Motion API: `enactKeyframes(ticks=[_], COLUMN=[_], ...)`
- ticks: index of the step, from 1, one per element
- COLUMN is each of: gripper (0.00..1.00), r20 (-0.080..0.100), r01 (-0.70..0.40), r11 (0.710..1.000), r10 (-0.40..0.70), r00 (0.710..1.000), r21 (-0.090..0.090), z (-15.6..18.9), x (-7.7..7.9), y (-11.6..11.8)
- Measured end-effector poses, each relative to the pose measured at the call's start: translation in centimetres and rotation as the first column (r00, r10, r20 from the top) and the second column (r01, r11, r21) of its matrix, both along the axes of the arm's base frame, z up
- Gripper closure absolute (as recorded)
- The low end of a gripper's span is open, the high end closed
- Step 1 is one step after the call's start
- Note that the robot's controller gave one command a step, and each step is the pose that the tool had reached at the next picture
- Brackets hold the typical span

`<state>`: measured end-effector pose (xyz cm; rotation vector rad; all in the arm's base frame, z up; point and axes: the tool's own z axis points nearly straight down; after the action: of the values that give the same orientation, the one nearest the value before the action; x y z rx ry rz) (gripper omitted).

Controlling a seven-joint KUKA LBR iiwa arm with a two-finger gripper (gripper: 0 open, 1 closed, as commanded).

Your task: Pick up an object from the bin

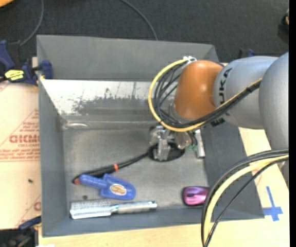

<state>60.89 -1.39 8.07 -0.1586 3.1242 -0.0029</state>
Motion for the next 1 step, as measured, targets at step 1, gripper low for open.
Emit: enactKeyframes(ticks=[1], gripper=[1.0], r20=[0.001], r01=[0.0], r11=[1.0], r10=[0.0], r00=[1.0], r21=[0.0], z=[0.53], x=[0.04], y=[-0.01])
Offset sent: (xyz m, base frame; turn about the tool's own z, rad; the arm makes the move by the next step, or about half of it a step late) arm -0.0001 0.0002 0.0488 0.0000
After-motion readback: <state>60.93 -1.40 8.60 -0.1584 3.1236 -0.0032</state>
